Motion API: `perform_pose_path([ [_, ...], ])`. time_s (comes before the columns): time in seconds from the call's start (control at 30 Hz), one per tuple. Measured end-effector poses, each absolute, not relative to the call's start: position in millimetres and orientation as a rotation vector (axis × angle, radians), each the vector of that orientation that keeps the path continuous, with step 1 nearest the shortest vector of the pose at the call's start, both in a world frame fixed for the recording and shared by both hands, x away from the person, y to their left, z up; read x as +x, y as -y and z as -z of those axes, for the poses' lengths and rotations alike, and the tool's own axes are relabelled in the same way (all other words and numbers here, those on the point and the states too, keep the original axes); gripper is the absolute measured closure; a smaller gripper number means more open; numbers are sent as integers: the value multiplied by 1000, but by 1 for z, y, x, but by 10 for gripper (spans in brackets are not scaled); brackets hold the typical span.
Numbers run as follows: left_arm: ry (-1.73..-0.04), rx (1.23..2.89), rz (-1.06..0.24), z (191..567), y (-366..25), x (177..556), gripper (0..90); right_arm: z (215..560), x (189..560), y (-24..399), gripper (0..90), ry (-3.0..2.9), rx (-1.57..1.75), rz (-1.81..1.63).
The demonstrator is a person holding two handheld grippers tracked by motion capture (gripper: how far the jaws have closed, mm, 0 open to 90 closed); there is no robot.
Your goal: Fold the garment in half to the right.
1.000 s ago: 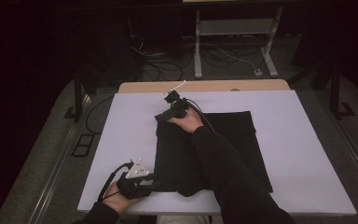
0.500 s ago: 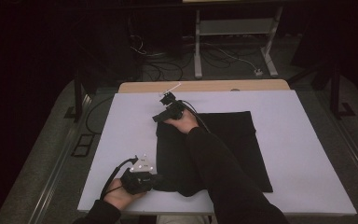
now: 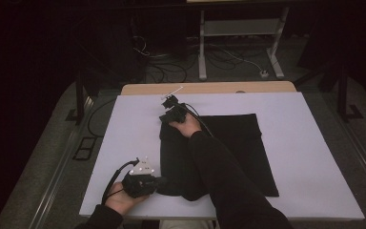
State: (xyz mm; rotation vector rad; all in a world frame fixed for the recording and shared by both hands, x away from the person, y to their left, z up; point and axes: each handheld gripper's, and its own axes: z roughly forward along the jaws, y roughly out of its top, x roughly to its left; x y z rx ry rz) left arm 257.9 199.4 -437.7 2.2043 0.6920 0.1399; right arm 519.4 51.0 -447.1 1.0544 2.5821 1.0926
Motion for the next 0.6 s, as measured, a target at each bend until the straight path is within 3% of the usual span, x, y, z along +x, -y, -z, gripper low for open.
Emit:
perform_pose_path([
  [0.07,-687,2203,-141,437,-200,258,837,446,518,-51,803,-2598,1047,-1073],
  [0.13,-683,2192,-145,435,-200,257,838,444,516,-51,836,-2603,1038,-1067],
  [0.6,-663,2128,-131,424,-198,259,841,409,509,-31,851,-2574,1024,-1172],
])
